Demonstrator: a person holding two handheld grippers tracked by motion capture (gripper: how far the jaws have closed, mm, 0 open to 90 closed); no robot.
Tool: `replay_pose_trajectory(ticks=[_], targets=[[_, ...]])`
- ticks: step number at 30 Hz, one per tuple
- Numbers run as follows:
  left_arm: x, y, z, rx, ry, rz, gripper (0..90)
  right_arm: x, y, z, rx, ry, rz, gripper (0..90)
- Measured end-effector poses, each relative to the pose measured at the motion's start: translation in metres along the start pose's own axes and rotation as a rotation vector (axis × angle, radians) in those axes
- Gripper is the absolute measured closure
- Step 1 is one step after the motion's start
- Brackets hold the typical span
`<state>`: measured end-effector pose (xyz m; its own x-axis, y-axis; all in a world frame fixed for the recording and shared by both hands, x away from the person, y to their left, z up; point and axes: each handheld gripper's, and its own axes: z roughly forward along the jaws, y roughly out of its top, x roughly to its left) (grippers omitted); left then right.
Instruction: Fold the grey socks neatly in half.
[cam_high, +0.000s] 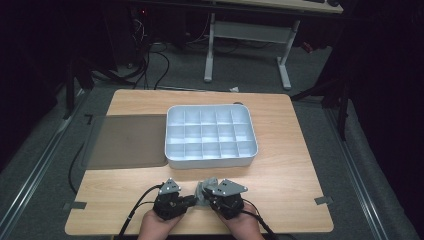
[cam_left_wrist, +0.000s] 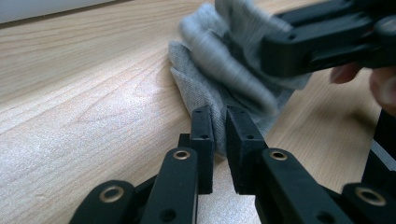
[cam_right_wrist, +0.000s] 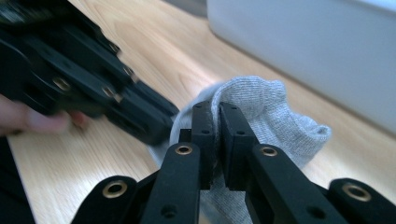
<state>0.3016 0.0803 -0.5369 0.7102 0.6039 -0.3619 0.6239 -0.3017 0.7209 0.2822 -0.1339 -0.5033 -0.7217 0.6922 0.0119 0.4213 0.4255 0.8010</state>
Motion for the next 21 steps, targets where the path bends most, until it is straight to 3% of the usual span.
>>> replay_pose_trajectory(ticks=[4, 15, 20, 21], targets=[[-0.001, 0.000, 0.000, 0.005, 0.006, 0.004, 82.2, 0.005, -0.002, 0.006, 0.020, 0.027, -0.012, 86.4], [-0.001, 0.000, 0.000, 0.015, 0.011, 0.006, 81.8, 0.008, -0.016, 0.017, 0.055, 0.047, -0.023, 87.2], [0.005, 0.002, -0.005, -0.008, 0.006, -0.012, 67.9, 0.008, -0.018, 0.018, 0.052, 0.051, -0.023, 87.5], [0.007, 0.004, -0.013, -0.055, 0.015, -0.015, 68.1, 0.009, -0.017, 0.018, 0.056, 0.047, -0.026, 87.5]])
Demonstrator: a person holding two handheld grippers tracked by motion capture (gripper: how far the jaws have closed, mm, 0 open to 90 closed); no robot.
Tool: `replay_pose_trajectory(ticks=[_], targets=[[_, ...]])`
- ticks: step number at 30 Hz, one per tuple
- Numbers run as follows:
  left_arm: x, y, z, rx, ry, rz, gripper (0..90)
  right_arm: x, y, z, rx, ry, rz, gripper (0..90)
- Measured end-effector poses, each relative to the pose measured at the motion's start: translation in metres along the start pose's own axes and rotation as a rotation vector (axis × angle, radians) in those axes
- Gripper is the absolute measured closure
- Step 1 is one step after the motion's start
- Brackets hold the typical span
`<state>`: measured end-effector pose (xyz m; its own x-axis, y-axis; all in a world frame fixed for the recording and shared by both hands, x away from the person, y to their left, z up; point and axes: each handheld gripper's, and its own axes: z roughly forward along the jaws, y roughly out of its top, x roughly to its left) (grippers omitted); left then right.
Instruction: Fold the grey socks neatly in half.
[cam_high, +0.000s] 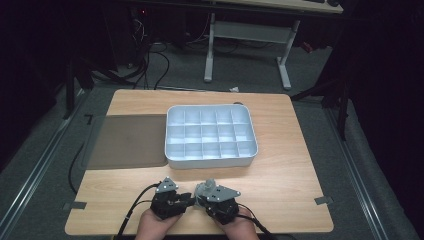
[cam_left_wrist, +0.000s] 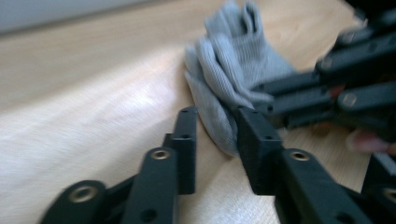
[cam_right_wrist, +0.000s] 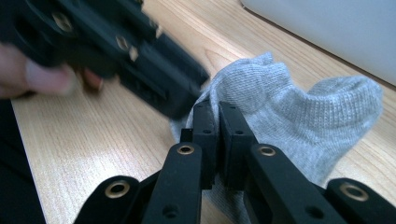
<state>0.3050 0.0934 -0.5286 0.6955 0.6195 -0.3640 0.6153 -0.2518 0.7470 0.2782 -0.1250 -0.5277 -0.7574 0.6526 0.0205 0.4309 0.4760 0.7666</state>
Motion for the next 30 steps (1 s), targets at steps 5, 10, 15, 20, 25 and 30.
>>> replay_pose_trajectory(ticks=[5, 10, 15, 20, 25, 30], targets=[[-0.008, 0.011, -0.010, -0.117, 0.058, 0.071, 79.5, 0.001, 0.000, 0.000, 0.002, 0.000, -0.006, 87.5], [-0.027, 0.020, 0.000, -0.177, 0.065, 0.150, 89.0, 0.000, 0.000, 0.001, 0.002, 0.007, 0.000, 87.5], [-0.030, 0.017, 0.017, -0.126, 0.070, 0.168, 89.2, 0.000, -0.001, 0.001, -0.005, 0.011, -0.002, 87.4], [-0.021, 0.010, 0.026, -0.053, 0.096, 0.158, 89.2, 0.000, -0.001, 0.001, -0.002, 0.012, -0.001, 87.3], [-0.019, 0.008, 0.027, -0.041, 0.098, 0.158, 89.5, -0.001, 0.001, -0.003, -0.007, 0.044, 0.008, 83.3], [-0.020, 0.008, 0.028, -0.037, 0.102, 0.167, 89.5, -0.010, 0.008, -0.032, -0.122, 0.046, 0.041, 88.4]])
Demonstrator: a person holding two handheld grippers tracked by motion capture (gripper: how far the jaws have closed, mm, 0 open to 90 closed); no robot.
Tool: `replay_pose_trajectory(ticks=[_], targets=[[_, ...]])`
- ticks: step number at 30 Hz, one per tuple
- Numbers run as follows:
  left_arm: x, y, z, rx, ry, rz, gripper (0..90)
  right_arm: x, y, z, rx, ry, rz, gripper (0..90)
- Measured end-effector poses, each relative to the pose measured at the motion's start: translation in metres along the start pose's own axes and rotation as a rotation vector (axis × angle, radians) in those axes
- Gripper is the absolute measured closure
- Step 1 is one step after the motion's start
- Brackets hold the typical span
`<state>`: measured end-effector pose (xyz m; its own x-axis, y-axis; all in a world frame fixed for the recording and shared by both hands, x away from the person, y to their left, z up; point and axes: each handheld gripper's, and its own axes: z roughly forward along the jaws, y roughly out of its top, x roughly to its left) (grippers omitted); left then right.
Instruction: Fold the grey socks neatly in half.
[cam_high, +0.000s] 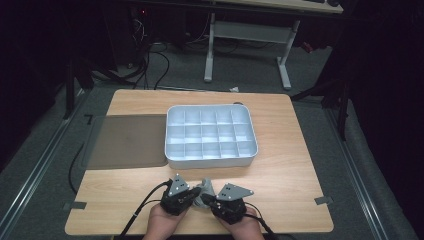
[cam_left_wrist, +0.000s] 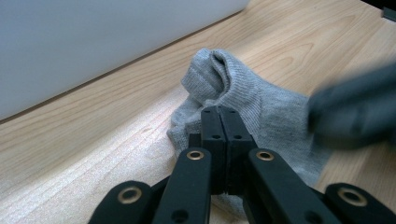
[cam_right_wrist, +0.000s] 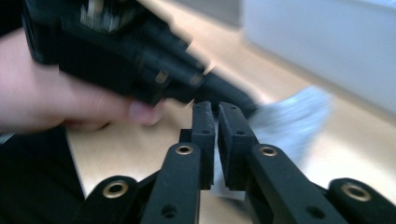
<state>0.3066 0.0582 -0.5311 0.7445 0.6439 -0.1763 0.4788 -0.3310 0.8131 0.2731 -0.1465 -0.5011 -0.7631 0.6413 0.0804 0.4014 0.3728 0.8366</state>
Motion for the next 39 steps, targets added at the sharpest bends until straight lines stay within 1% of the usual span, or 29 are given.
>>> replay_pose_trajectory(ticks=[2, 3, 5, 9, 10, 13, 14, 15, 16, 17, 18, 20, 22, 24, 25, 26, 27, 29, 31, 33, 34, 35, 37, 39], targets=[[0.000, 0.000, 0.000, 0.001, -0.001, 0.002, 89.5, -0.007, 0.001, -0.004, -0.001, -0.029, 0.009, 88.6], [0.000, 0.000, 0.000, 0.001, -0.001, 0.002, 89.5, -0.011, 0.000, -0.003, 0.010, -0.033, 0.013, 88.5], [0.000, 0.000, 0.000, 0.001, -0.001, 0.007, 89.5, -0.014, -0.005, 0.002, 0.049, -0.045, 0.009, 88.1], [0.002, 0.000, -0.001, -0.002, 0.018, 0.016, 88.3, -0.018, -0.015, 0.014, 0.116, -0.061, 0.011, 86.9], [0.003, 0.000, -0.002, -0.003, 0.025, 0.019, 87.7, -0.017, -0.017, 0.016, 0.119, -0.063, 0.004, 86.8], [0.007, 0.001, -0.006, -0.009, 0.057, 0.019, 85.6, -0.016, -0.017, 0.017, 0.122, -0.068, 0.008, 86.9], [0.007, 0.002, -0.008, -0.016, 0.068, 0.011, 84.2, -0.017, -0.017, 0.018, 0.123, -0.068, 0.008, 86.9], [0.007, 0.003, -0.010, -0.028, 0.065, -0.001, 83.3, -0.017, -0.017, 0.018, 0.123, -0.068, 0.014, 86.9], [0.005, 0.004, -0.013, -0.042, 0.054, -0.008, 82.8, -0.017, -0.017, 0.018, 0.123, -0.067, 0.016, 87.0], [0.000, 0.006, -0.015, -0.055, 0.039, -0.001, 82.4, -0.018, -0.017, 0.018, 0.123, -0.063, 0.018, 87.0], [-0.006, 0.008, -0.016, -0.068, 0.022, 0.010, 82.0, -0.018, -0.017, 0.018, 0.123, -0.062, 0.021, 87.0], [-0.018, 0.009, -0.017, -0.075, -0.003, 0.042, 81.5, -0.019, -0.017, 0.018, 0.123, -0.058, 0.029, 87.1], [-0.024, 0.007, -0.013, -0.064, -0.023, 0.053, 81.4, -0.020, -0.018, 0.018, 0.119, -0.050, 0.041, 87.1], [-0.024, 0.004, -0.007, -0.041, -0.033, 0.041, 82.0, -0.022, -0.019, 0.018, 0.114, -0.043, 0.050, 87.1], [-0.024, 0.002, -0.005, -0.029, -0.036, 0.043, 82.1, -0.022, -0.019, 0.018, 0.114, -0.044, 0.052, 87.1], [-0.025, 0.001, -0.005, -0.029, -0.036, 0.052, 82.0, -0.022, -0.019, 0.018, 0.114, -0.044, 0.053, 87.2], [-0.028, 0.001, -0.006, -0.037, -0.036, 0.055, 82.0, -0.022, -0.019, 0.018, 0.115, -0.046, 0.052, 87.2], [-0.034, 0.003, -0.013, -0.081, -0.036, 0.075, 82.0, -0.022, -0.019, 0.018, 0.114, -0.043, 0.053, 87.2], [-0.039, 0.006, -0.022, -0.127, -0.023, 0.097, 82.2, -0.022, -0.019, 0.018, 0.114, -0.041, 0.054, 87.2], [-0.041, 0.008, -0.026, -0.153, -0.020, 0.095, 82.9, -0.022, -0.019, 0.018, 0.114, -0.041, 0.054, 87.2], [-0.041, 0.008, -0.026, -0.148, -0.023, 0.098, 83.3, -0.022, -0.019, 0.018, 0.115, -0.041, 0.055, 87.3], [-0.041, 0.006, -0.023, -0.132, -0.021, 0.107, 84.0, -0.022, -0.019, 0.018, 0.114, -0.041, 0.054, 87.3], [-0.040, 0.003, -0.016, -0.095, -0.023, 0.106, 85.9, -0.022, -0.019, 0.018, 0.114, -0.041, 0.053, 87.3], [-0.038, 0.000, -0.009, -0.053, 0.005, 0.123, 86.9, -0.022, -0.019, 0.018, 0.116, -0.040, 0.055, 87.4]])
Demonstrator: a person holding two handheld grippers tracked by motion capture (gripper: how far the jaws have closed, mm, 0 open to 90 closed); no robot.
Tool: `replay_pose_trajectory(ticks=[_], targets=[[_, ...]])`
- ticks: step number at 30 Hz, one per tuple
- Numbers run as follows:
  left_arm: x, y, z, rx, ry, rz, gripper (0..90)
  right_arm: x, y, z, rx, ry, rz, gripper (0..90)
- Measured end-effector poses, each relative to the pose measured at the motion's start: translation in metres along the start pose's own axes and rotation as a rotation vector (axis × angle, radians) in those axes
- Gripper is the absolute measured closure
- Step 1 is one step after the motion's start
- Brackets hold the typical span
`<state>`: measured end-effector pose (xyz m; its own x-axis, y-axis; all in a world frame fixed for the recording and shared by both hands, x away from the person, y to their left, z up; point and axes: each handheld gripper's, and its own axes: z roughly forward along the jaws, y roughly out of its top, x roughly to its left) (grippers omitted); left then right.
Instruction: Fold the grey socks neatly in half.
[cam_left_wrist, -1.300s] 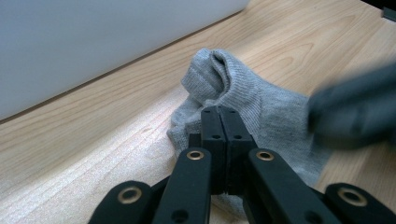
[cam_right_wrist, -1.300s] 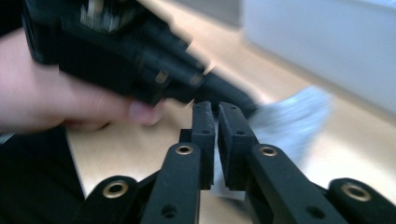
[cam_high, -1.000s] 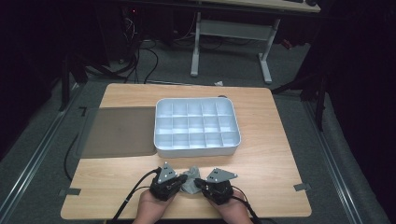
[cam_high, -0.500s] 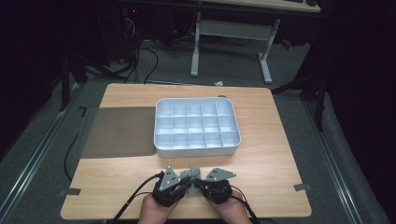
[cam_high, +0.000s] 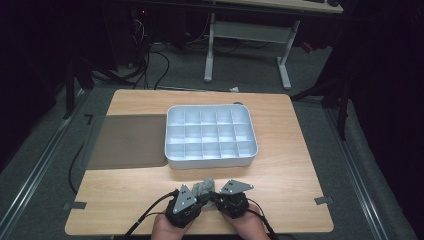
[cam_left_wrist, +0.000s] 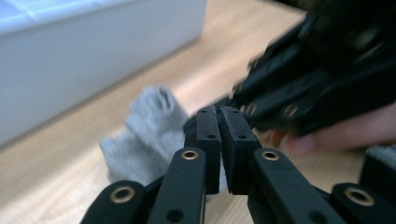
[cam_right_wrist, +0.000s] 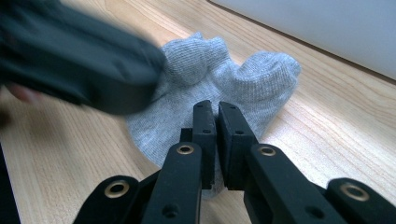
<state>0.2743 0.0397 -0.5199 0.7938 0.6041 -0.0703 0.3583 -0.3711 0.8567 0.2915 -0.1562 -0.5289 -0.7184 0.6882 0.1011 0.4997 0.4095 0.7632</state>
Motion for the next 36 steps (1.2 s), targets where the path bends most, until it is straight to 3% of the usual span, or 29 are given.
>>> replay_pose_trajectory(ticks=[4, 8, 13, 15, 19, 23, 26, 30, 36], targets=[[0.012, -0.007, 0.007, 0.064, 0.038, -0.023, 87.3, -0.001, 0.000, 0.000, -0.003, 0.002, 0.007, 87.6], [0.019, -0.008, 0.005, 0.080, 0.066, -0.034, 87.7, -0.002, 0.000, 0.000, -0.004, 0.007, 0.002, 87.6], [0.020, -0.009, 0.006, 0.085, 0.067, -0.041, 87.8, -0.002, -0.001, 0.000, -0.005, 0.004, 0.005, 87.1], [0.020, -0.009, 0.006, 0.086, 0.066, -0.045, 87.7, 0.000, 0.000, -0.003, -0.012, -0.007, 0.013, 82.0], [0.021, -0.008, 0.006, 0.089, 0.060, -0.050, 87.6, 0.004, 0.003, -0.016, -0.087, -0.033, 0.045, 67.2], [0.021, -0.009, 0.007, 0.088, 0.059, -0.055, 87.2, -0.001, 0.000, -0.011, -0.050, -0.040, 0.126, 55.7], [0.021, -0.008, 0.006, 0.089, 0.060, -0.053, 87.1, -0.004, -0.002, -0.003, -0.009, -0.041, 0.159, 52.1], [0.022, -0.009, 0.006, 0.087, 0.061, -0.061, 86.9, -0.005, -0.002, 0.001, 0.017, -0.024, 0.182, 56.4], [0.021, -0.009, 0.006, 0.089, 0.070, -0.057, 86.7, -0.006, -0.001, 0.003, 0.020, 0.018, 0.196, 75.5]])
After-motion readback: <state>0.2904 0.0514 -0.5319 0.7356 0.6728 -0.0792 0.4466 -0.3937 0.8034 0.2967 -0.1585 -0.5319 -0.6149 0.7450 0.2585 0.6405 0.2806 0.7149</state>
